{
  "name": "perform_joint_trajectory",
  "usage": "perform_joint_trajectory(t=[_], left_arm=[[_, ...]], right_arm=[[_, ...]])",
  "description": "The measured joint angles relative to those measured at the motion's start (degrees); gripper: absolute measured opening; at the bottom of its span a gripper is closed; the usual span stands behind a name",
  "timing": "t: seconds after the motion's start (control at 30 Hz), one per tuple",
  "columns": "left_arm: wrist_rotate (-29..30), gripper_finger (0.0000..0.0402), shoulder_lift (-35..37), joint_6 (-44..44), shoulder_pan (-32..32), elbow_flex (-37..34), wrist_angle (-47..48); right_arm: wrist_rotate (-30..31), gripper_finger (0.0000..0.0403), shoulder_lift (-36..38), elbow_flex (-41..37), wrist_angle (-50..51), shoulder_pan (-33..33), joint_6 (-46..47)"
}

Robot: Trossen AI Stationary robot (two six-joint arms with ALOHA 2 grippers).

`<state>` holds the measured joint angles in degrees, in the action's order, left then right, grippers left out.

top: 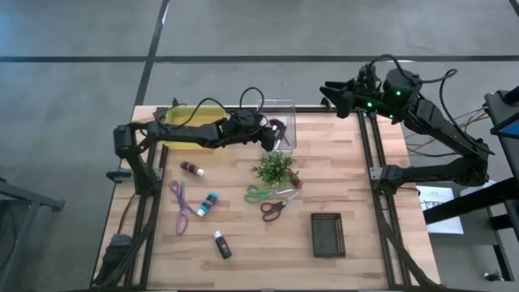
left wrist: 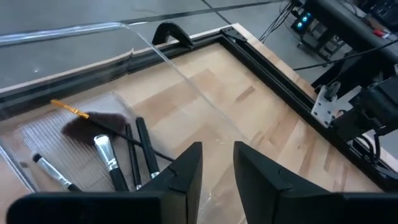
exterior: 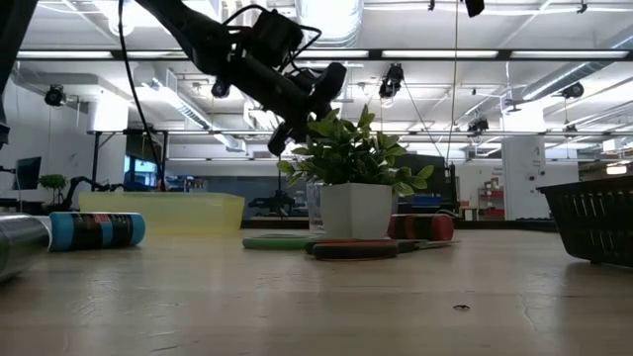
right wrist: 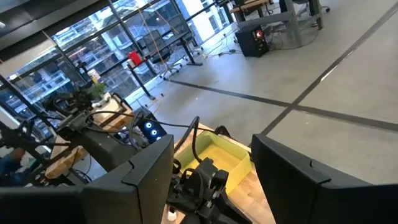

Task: Pick & Place Paint Supplies
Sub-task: Put the purple scissors into the yellow bin

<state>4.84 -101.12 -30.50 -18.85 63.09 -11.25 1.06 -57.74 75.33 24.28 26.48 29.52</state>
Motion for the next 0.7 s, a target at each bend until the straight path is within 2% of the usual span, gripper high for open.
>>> perform_joint_trajectory(t=[0.17,0.37,0.6,0.7], left_arm=[[0.0,0.0099,2.0,1.4,0.0,0.0,-0.8],[0.0,0.0099,7.0,8.3,0.0,0.0,-1.1],[0.0,0.0099,14.2,14.8,0.0,0.0,-0.6],[0.0,0.0099,16.9,16.9,0.0,0.0,-0.5]], right_arm=[[0.0,0.0215,0.0,0.0,3.6,0.0,-0.2],[0.0,0.0215,0.0,0.0,6.2,-2.1,-1.1],[0.5,0.0215,-0.1,-0.6,15.9,-9.1,-4.3],[3.4,0.0215,0.0,-1.9,19.3,-14.1,-4.4]])
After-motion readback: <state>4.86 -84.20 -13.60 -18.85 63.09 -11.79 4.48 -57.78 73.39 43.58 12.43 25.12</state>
